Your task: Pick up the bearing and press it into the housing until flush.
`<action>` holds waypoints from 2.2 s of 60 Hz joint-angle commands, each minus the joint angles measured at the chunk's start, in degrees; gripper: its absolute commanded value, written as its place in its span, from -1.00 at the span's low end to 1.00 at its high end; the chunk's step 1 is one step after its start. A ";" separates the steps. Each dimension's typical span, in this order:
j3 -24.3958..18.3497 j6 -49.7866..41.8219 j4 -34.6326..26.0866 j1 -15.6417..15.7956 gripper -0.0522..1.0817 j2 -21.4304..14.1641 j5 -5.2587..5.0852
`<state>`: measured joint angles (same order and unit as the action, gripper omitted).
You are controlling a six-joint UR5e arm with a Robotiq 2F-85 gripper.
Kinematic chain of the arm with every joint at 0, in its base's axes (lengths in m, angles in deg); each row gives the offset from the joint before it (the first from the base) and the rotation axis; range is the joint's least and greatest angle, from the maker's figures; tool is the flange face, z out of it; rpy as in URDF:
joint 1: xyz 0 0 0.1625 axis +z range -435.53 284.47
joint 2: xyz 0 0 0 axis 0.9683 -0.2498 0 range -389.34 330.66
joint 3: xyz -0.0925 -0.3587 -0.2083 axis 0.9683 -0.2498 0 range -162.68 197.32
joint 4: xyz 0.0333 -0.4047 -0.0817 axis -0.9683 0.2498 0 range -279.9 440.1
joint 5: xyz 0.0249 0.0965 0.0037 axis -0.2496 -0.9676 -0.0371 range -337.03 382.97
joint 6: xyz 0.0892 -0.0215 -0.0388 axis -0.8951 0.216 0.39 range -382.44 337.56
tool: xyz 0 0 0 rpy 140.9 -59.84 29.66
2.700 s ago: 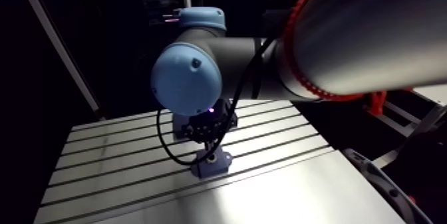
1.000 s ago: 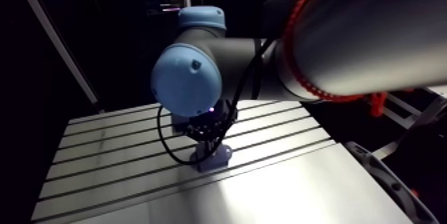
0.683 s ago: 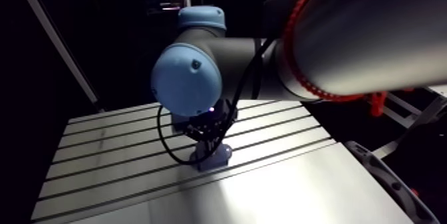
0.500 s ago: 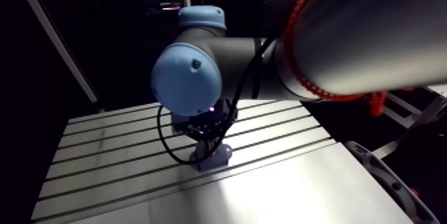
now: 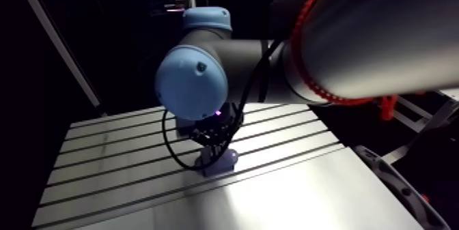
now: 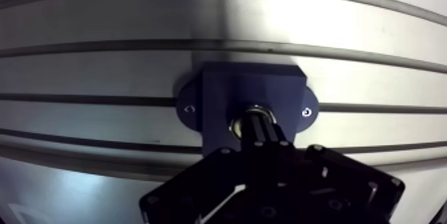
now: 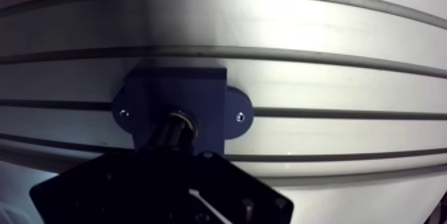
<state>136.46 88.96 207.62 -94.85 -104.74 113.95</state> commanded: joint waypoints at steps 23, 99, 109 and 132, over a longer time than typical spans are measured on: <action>0.43 0.35 0.15 0.15 0.99 -0.14 0.03; 1.39 1.14 2.61 0.24 0.99 0.20 -0.32; 1.41 1.14 2.69 0.24 0.99 0.29 -0.32; 1.50 1.14 2.70 0.24 0.99 0.48 -0.32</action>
<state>137.88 90.11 210.33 -94.61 -104.36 113.63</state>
